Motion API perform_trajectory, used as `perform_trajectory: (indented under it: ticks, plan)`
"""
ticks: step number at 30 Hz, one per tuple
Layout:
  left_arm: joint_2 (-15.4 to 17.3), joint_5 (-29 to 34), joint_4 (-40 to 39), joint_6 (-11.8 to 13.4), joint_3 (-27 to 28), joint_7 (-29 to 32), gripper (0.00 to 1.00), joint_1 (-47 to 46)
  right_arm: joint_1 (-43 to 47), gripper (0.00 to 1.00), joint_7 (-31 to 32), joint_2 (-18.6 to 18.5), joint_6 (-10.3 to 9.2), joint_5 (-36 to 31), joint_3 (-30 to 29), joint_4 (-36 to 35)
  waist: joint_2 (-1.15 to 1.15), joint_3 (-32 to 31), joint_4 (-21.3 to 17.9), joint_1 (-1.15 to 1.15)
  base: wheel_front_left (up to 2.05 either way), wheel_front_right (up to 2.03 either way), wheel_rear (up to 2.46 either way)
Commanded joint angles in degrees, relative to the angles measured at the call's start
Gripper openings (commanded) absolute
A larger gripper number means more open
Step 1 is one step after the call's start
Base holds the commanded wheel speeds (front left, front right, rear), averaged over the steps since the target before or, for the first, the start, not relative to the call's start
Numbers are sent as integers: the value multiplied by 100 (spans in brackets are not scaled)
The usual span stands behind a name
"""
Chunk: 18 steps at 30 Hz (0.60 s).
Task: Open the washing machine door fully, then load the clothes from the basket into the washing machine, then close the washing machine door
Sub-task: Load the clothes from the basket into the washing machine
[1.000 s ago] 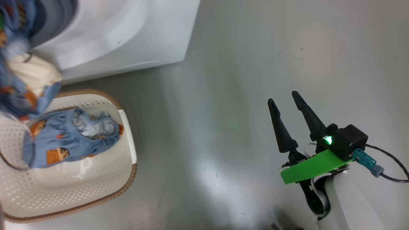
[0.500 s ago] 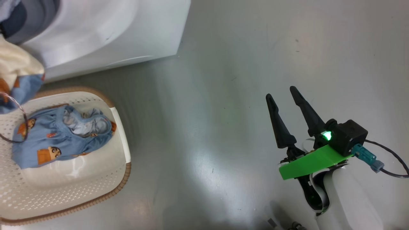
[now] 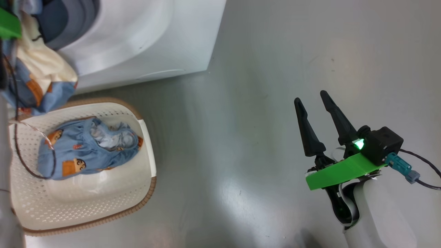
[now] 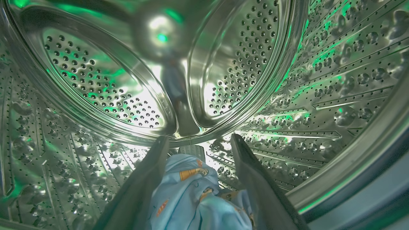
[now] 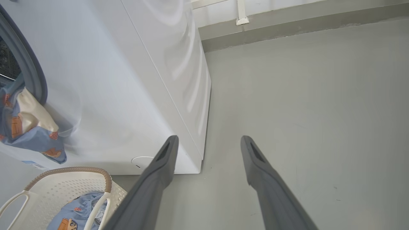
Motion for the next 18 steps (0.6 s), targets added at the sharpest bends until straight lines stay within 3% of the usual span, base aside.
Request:
perform_trajectory:
  ticks: [1,9,18]
  plan:
    - [263,-61,-113,-40,73,-28,100,119,74,100,-28,17,9,-16,116,-95,0,-102,61,0,0,0,0]
    - [177,-177,-284,-48,106,-28,100,579,143,100,-28,17,9,-17,57,-35,0,-367,146,0,0,0,0]
    - [112,-259,-1184,-50,346,-28,100,1608,217,100,-28,17,9,-25,8,-38,0,-525,226,0,0,0,0]
